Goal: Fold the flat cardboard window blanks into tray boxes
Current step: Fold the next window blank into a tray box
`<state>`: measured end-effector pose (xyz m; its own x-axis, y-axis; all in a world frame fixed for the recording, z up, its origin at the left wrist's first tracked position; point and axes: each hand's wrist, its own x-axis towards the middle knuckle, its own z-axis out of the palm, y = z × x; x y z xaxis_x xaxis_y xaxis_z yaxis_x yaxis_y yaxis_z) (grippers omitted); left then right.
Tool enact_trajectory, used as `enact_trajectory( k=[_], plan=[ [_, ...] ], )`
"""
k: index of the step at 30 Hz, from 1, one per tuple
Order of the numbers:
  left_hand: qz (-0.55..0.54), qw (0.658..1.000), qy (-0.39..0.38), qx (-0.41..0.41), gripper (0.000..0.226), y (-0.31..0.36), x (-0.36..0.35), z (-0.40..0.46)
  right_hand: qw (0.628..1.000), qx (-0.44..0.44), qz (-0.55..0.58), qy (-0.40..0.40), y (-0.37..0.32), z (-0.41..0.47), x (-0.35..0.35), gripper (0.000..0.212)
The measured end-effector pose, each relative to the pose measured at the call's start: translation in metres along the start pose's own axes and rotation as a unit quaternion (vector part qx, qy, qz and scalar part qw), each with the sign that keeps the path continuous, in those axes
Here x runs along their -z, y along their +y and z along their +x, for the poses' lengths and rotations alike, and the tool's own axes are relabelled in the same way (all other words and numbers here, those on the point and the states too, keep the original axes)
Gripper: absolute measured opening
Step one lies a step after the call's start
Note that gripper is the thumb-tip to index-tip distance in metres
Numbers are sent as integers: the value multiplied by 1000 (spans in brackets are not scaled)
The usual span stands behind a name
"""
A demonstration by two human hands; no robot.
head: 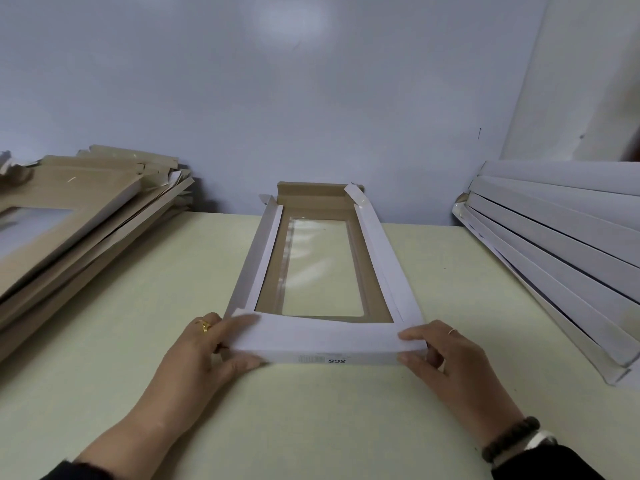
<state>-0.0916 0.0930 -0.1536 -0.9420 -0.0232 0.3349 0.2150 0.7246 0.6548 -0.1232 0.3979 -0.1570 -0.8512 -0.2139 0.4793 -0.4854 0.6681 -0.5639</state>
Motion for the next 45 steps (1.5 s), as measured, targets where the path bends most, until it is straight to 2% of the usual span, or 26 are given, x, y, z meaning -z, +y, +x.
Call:
enact_trajectory(
  k=[4, 7, 10, 13, 15, 17, 18, 20, 23, 26, 29, 33, 37, 45],
  plan=[
    [72, 997, 3, -27, 24, -8, -4, 1, 1000, 8, -14, -15, 3, -1, -2, 15],
    [75, 997, 3, -37, 14, -11, -5, 0, 999, 7, -40, -32, 5, -3, -3, 12],
    [67, 997, -8, -47, 6, -8, -4, 0, 991, 47, -125, -22, 5, 0, -2, 17],
    [94, 994, -7, -60, 22, -6, -3, 1, 964, 112, -239, 30, -3, 5, -1, 29],
    [180, 978, 20, -100, 51, -1, -5, 2, 949, 154, -272, 48, -7, 7, -2, 40],
    [244, 959, 43, -139, 69, 10, -8, 4, 942, 195, -266, 54, -11, 8, -8, 51],
    [256, 953, 43, -158, 68, 18, -12, 5, 943, 209, -252, 53, -15, 9, -12, 57],
    [259, 946, 6, -197, 54, 32, -25, 5, 946, 223, -230, 42, -23, 10, -23, 61],
    [271, 931, -49, -241, 28, 47, -44, 3, 951, 231, -206, 10, -29, 8, -36, 42],
    [224, 945, -57, -231, 26, 50, -43, 4, 964, 199, -167, -61, -24, 9, -28, 36],
    [245, 939, -24, -238, 26, 53, -40, 3, 963, 192, -168, -92, -16, 8, -20, 38],
    [250, 938, -20, -240, 35, 52, -42, 2, 965, 181, -153, -110, -10, 7, -19, 35],
    [242, 942, -21, -232, 25, 53, -41, 1, 961, 179, -169, -124, -11, 10, -17, 28],
    [223, 951, -52, -207, 24, 51, -43, 2, 950, 231, -205, -46, -17, 7, -21, 41]
  ],
)
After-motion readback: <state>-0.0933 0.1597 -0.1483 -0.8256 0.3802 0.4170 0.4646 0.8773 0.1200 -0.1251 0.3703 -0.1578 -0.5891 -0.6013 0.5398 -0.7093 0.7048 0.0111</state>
